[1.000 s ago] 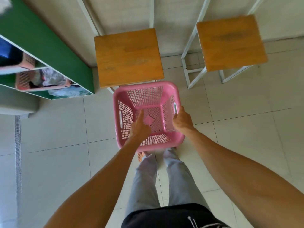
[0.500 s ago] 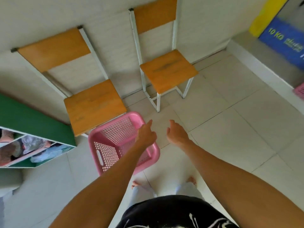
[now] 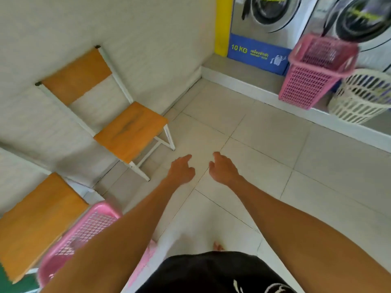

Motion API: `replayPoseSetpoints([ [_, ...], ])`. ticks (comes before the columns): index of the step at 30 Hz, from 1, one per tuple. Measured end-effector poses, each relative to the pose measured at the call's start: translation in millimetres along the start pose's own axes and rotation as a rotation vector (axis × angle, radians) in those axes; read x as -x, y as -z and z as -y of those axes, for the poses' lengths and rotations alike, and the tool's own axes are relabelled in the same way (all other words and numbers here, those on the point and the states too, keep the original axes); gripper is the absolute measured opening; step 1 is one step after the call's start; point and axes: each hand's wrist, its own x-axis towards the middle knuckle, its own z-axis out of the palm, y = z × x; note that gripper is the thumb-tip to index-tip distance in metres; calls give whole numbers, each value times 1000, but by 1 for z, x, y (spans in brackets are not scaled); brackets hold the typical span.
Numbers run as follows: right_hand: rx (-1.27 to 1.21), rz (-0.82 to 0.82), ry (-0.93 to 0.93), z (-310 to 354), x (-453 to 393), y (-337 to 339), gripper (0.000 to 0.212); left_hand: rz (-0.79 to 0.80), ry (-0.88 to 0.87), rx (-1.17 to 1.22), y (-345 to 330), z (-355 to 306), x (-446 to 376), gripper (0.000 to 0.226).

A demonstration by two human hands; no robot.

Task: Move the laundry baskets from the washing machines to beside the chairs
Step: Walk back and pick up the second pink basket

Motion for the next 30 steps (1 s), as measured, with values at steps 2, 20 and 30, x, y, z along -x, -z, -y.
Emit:
replayPoseSetpoints([
  [2, -62, -37, -67, -26, -11, 25, 47, 43, -67, -65, -4, -32, -19, 62],
  [20, 6, -197, -399, -215, -210, 244, 49, 285, -432, -306, -7, -310, -298, 67],
  [30, -54, -255, -521, -277, -328, 348, 55, 354, -518, -346, -6, -461, -429, 71],
])
